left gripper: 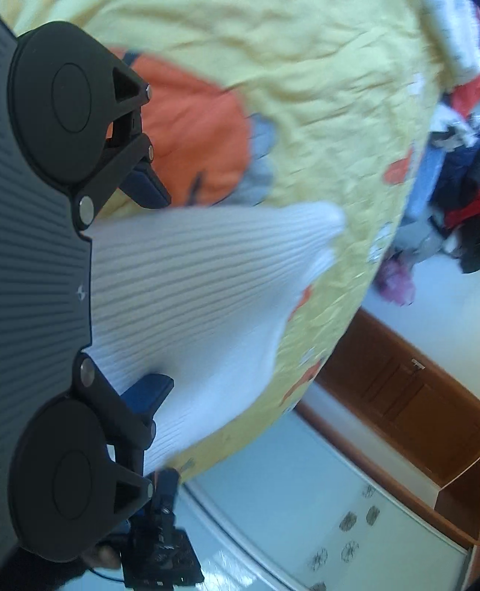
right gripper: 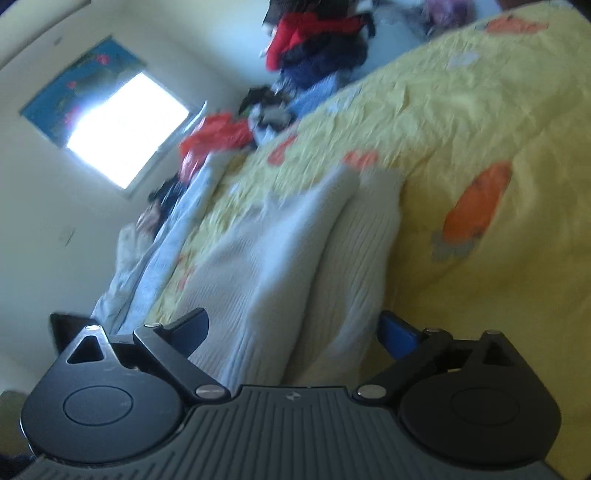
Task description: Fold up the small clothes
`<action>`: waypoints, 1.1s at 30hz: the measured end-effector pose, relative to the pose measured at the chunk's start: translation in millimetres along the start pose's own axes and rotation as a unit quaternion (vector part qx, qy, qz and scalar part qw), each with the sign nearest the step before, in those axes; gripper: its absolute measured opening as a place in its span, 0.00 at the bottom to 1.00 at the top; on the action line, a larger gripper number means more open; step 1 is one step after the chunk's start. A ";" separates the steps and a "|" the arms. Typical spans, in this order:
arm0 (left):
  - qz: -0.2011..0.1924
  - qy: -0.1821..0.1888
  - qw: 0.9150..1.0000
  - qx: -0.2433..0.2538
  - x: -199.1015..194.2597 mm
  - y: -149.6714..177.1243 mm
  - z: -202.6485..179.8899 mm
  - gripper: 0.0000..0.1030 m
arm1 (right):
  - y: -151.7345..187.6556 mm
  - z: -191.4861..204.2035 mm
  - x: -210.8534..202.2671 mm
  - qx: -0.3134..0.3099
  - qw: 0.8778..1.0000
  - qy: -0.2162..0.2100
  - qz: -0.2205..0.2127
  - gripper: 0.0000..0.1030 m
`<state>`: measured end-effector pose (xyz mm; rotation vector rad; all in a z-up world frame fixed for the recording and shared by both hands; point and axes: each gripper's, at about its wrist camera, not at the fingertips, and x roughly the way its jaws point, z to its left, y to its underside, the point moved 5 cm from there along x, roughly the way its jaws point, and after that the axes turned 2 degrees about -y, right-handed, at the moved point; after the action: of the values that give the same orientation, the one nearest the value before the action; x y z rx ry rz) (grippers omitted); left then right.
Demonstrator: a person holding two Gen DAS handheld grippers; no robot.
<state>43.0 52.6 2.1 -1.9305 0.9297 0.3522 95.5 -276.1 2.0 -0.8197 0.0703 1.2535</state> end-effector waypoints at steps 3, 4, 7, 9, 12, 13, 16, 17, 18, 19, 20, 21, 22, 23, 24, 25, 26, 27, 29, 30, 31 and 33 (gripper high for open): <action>0.012 0.008 1.000 -0.017 10.2 4.0 4.4 0.95 | 16.2 -3.4 24.4 0.001 0.999 0.018 0.041 0.71; 0.020 0.011 1.000 -0.022 11.6 3.7 4.9 0.95 | 18.8 -1.0 27.0 -0.008 0.999 0.017 0.031 0.71; 0.027 0.007 1.000 -0.013 1.5 3.6 -0.7 0.83 | 19.5 12.6 20.9 -0.029 0.999 0.016 0.030 0.62; 0.028 0.005 1.000 -0.004 -3.5 -0.9 -2.6 0.82 | 20.4 23.1 12.8 -0.045 0.999 0.012 0.026 0.60; 0.039 -0.009 0.999 0.029 1.9 3.4 -1.2 0.82 | 27.4 16.1 18.5 -0.063 0.997 0.024 0.040 0.59; 0.042 -0.009 0.998 0.041 6.0 6.5 -1.3 0.83 | 29.9 9.7 20.3 -0.066 0.997 0.025 0.042 0.58; 0.041 -0.009 0.998 0.045 12.0 7.8 -1.5 0.83 | 30.5 5.1 18.2 -0.054 0.998 0.015 0.034 0.59; 0.039 -0.013 0.998 0.049 12.3 7.0 -2.7 0.83 | 30.4 5.8 17.6 -0.056 0.998 0.020 0.034 0.61; 0.037 -0.016 0.998 0.052 11.7 7.3 -3.9 0.83 | 29.6 6.6 17.3 -0.057 0.997 0.025 0.037 0.69; 0.036 -0.017 0.998 0.053 11.3 7.4 -4.0 0.83 | 26.3 7.9 16.6 -0.060 0.997 0.030 0.042 0.73; 0.037 -0.016 0.998 0.052 10.8 7.6 -3.6 0.83 | 19.4 10.6 14.1 -0.062 0.996 0.037 0.043 0.75; 0.038 -0.015 0.998 0.049 10.6 7.4 -2.6 0.83 | 12.5 12.3 9.7 -0.063 0.997 0.043 0.033 0.78; 0.039 -0.015 0.998 0.046 10.4 7.2 -1.8 0.83 | 3.1 14.0 3.3 -0.064 0.996 0.053 0.014 0.78; 0.038 -0.015 0.998 0.045 10.1 7.3 -1.7 0.83 | -9.2 15.7 -4.6 -0.065 0.996 0.066 -0.011 0.78; 0.037 -0.016 0.998 0.045 9.7 7.6 -2.2 0.83 | -20.0 17.1 -11.5 -0.064 0.994 0.077 -0.033 0.78; 0.037 -0.017 0.998 0.044 9.6 7.8 -2.5 0.83 | -31.7 19.4 -17.0 -0.066 0.992 0.089 -0.056 0.77; 0.037 -0.017 0.998 0.043 9.4 8.0 -2.6 0.83 | -42.5 24.2 -21.3 -0.074 0.989 0.099 -0.081 0.77; 0.037 -0.018 0.998 0.043 9.4 8.2 -2.8 0.84 | -51.0 29.6 -21.6 -0.085 0.987 0.101 -0.092 0.76; 0.037 -0.018 0.998 0.042 9.1 8.4 -3.1 0.84 | -65.0 42.1 -14.8 -0.110 0.985 0.096 -0.088 0.77; 0.037 -0.018 0.998 0.042 9.0 8.4 -3.2 0.84 | -69.5 48.6 -9.5 -0.126 0.984 0.096 -0.084 0.77; 0.038 -0.019 0.998 0.042 8.9 8.2 -3.4 0.84 | -74.2 56.1 -1.6 -0.148 0.981 0.099 -0.078 0.77; 0.039 -0.019 0.998 0.043 8.6 8.2 -3.4 0.84 | -82.3 65.4 13.9 -0.182 0.976 0.107 -0.061 0.77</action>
<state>42.4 43.4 -6.2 -1.8079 0.9814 0.3866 146.3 -232.8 84.4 -1.2573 -0.0380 1.0713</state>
